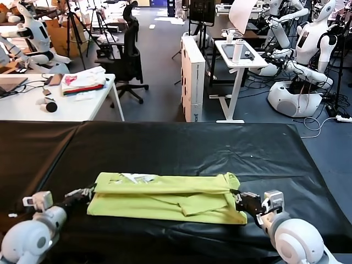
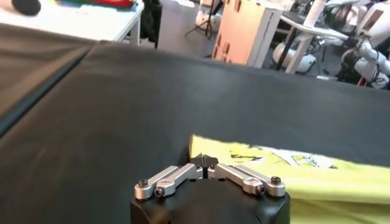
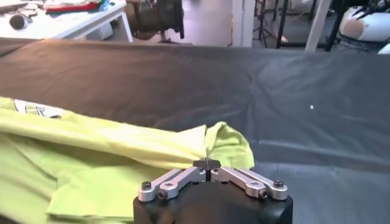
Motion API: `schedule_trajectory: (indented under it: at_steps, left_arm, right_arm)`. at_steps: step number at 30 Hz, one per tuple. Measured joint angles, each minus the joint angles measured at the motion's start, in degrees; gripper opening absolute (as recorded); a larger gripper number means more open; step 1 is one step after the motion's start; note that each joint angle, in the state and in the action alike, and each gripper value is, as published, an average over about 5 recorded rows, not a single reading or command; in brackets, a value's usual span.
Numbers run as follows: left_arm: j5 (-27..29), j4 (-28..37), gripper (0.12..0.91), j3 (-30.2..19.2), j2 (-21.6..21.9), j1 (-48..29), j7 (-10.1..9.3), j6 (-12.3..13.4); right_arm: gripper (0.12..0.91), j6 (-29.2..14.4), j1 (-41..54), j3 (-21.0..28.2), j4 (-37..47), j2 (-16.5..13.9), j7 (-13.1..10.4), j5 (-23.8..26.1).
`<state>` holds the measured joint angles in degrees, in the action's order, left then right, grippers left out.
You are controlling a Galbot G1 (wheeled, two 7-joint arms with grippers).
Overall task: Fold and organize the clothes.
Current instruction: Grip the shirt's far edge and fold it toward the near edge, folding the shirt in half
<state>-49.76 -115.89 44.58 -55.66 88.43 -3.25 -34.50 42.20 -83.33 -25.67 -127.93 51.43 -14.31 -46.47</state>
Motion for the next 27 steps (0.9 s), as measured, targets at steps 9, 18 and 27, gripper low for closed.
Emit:
schedule_trajectory:
  at_steps: [9, 18, 27]
  left_arm:
    - [1.2, -0.3, 0.149, 0.8, -1.5, 2.4, 0.08, 0.7]
    - [2.3, -2.1, 0.492, 2.1, -2.2, 3.5, -0.66, 0.8]
    - [1.9, -0.4, 0.898, 1.9, -3.0, 0.0, -2.07, 1.5]
  right_arm:
    - [0.206, 0.0, -1.0, -0.3, -0.6, 0.5, 2.0, -0.2]
    - [0.743, 0.0, -0.4, -3.5, -1.9, 0.7, 3.2, -0.1]
    - [0.906, -1.8, 5.9, -3.6, 5.2, 3.8, 3.2, 2.4]
